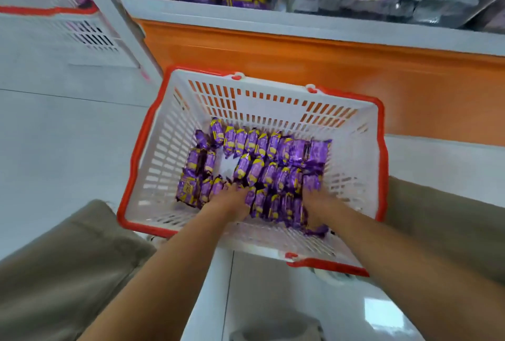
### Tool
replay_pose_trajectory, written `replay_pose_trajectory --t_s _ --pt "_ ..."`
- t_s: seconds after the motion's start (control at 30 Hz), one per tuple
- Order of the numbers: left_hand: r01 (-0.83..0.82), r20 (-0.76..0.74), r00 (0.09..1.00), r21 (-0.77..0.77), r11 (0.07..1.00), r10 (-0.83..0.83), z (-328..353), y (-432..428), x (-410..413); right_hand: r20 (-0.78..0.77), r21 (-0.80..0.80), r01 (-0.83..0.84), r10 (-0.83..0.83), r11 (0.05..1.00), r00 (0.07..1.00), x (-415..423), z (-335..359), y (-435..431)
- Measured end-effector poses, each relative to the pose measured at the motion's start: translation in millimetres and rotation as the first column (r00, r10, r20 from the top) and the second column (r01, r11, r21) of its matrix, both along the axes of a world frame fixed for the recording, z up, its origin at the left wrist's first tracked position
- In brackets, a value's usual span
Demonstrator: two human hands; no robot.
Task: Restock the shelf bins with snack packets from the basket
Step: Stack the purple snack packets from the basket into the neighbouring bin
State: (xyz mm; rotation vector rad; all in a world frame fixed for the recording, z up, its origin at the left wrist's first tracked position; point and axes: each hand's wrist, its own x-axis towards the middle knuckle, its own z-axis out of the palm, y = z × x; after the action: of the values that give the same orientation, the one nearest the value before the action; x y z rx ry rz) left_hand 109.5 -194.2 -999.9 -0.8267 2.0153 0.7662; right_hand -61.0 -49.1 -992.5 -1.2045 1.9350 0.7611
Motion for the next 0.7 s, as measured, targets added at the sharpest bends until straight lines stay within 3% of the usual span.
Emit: replay_pose_trajectory --t_s 0.27,0.37,0.47,0.5,0.57,0.63,0.7 --pt "-0.015 0.012 1.000 0.058 0.998 0.015 -12.4 -2.6 3.9 0.059 -0.044 -0.120 0.122 0.992 0.991 -12.5 -8.2 1.4" --pt "-0.065 -0.031 0.997 0.090 0.994 0.068 -3.1 -4.8 3.3 0.092 -0.092 -0.089 0.097 0.992 0.991 -15.5 -1.6 -5.5" --pt "-0.148 -0.132 0.978 0.083 0.985 0.159 8.2 -7.7 1.4 0.246 -0.143 0.153 -0.114 0.978 0.962 -23.2 9.3 -20.3" --pt "-0.182 -0.172 0.966 0.064 0.981 0.191 12.8 -8.7 -0.1 0.339 -0.167 0.293 -0.224 0.941 0.914 -25.9 15.1 -25.3" --pt "-0.284 -0.269 0.916 0.087 0.955 0.297 24.0 -8.8 -5.1 0.539 -0.171 0.590 -0.426 0.789 0.726 -27.6 26.9 -35.8" --pt "-0.489 -0.273 0.767 0.337 0.805 0.580 30.6 -7.5 -10.7 0.640 -0.129 0.734 -0.510 0.667 0.575 -23.8 36.9 -46.1" --pt "-0.603 -0.150 0.588 0.573 0.555 0.795 36.8 -4.7 -16.5 0.689 -0.111 0.753 -0.496 0.649 0.529 -18.0 40.4 -53.3"
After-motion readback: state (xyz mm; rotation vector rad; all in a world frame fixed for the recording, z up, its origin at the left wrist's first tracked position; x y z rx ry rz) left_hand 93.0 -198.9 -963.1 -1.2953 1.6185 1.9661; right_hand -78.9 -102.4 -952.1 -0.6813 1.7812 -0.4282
